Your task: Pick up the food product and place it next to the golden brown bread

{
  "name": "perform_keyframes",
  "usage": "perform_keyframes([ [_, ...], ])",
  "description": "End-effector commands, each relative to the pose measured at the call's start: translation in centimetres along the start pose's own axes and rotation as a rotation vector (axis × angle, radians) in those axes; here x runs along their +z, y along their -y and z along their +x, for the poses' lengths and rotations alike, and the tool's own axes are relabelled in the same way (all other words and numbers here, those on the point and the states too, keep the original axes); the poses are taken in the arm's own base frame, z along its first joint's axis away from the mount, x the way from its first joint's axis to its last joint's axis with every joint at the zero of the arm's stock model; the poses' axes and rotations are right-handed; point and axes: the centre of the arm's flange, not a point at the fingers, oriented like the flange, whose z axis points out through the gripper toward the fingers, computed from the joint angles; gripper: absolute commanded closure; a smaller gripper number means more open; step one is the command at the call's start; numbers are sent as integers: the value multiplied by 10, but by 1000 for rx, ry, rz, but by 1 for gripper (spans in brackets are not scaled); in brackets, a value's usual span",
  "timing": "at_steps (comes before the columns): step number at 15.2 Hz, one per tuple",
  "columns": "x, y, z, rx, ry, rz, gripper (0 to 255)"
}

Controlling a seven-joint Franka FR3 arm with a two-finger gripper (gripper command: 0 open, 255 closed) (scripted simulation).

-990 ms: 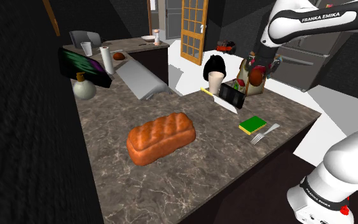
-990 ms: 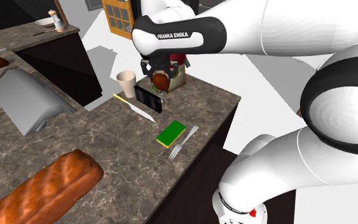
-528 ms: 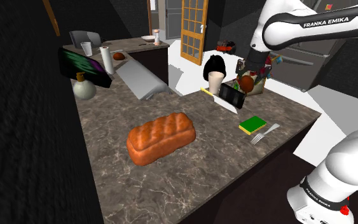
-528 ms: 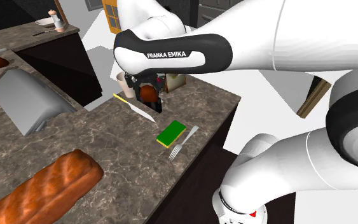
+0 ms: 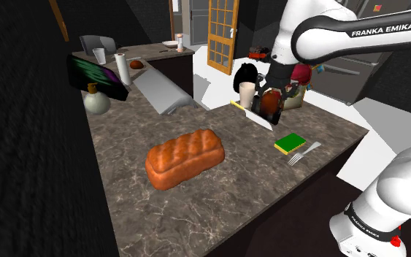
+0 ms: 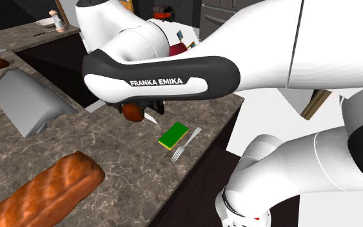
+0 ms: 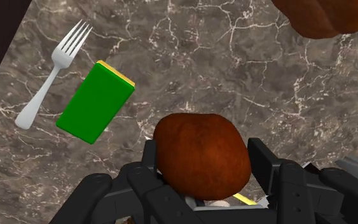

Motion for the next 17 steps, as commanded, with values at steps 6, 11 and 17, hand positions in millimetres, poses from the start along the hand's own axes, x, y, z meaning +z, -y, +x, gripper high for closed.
perform_keyframes([
  [6,-9,45,-79,2,0,0,255],
  [11,-17,77,-136,2,0,0,255],
  [17,-26,116,-205,2,0,0,255],
])
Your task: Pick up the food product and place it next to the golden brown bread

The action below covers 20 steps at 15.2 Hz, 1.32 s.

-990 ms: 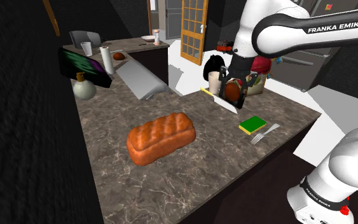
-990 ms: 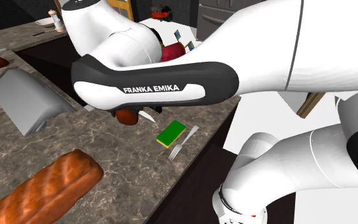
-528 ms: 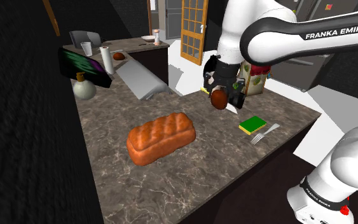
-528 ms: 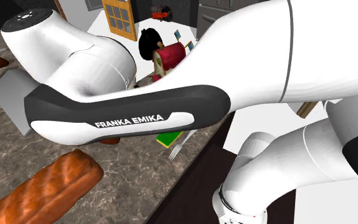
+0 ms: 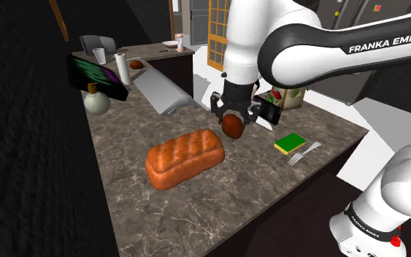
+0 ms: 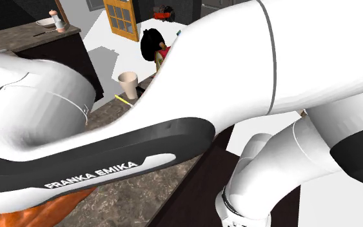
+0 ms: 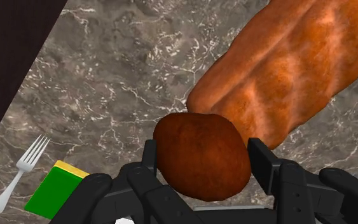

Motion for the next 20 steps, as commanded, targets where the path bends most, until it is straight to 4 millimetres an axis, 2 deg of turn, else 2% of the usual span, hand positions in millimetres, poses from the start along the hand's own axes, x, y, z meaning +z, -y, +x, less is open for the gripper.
perform_keyframes([
  [1,-4,14,-21,2,1,0,255],
  [13,-23,91,-158,2,1,0,255],
  [14,-24,95,-165,2,1,0,255],
  [20,7,93,-170,2,1,0,255],
])
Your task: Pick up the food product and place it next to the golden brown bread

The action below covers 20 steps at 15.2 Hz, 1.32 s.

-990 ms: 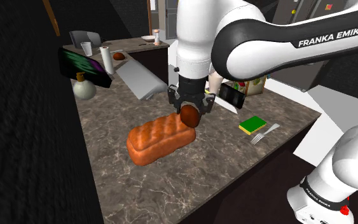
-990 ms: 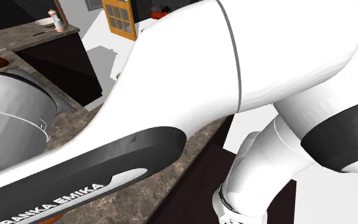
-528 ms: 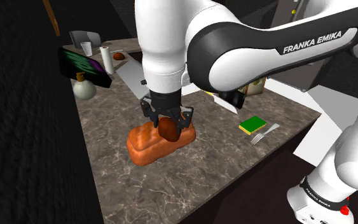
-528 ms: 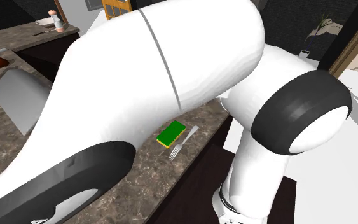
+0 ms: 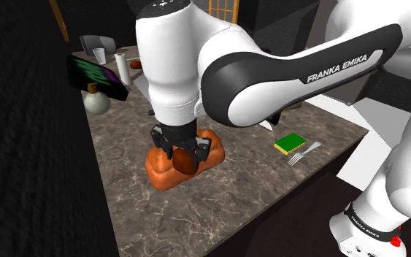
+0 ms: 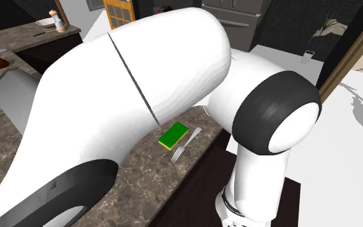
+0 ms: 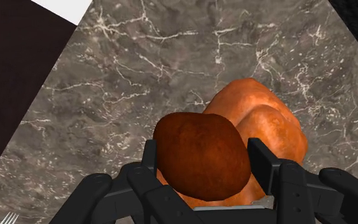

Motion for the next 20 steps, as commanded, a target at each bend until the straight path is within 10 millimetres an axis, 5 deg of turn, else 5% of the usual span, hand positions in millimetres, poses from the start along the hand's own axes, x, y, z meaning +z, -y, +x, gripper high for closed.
perform_keyframes([
  [1,10,1,-2,0,0,1,255],
  [20,109,-4,-18,0,0,1,255],
])
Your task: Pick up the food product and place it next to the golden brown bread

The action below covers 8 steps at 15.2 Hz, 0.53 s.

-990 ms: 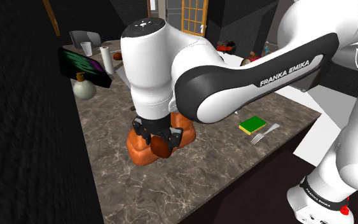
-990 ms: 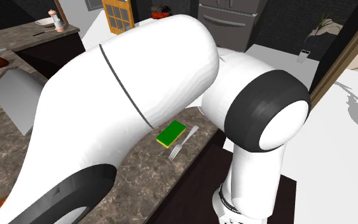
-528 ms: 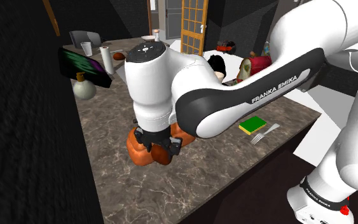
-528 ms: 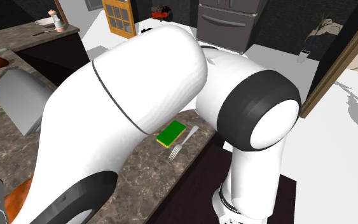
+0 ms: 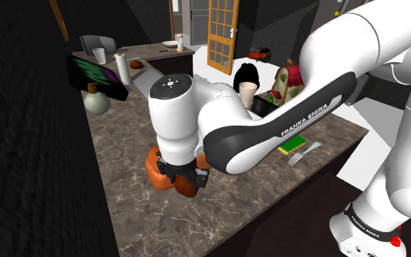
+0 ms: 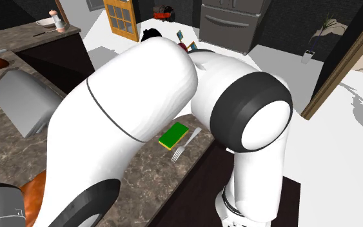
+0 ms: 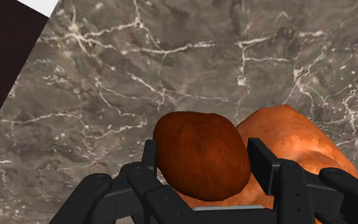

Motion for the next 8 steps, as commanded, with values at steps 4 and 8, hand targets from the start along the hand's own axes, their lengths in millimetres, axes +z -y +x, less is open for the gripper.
perform_keyframes([
  [4,26,-1,-5,0,0,0,255],
  [8,47,-2,-8,0,0,0,255],
])
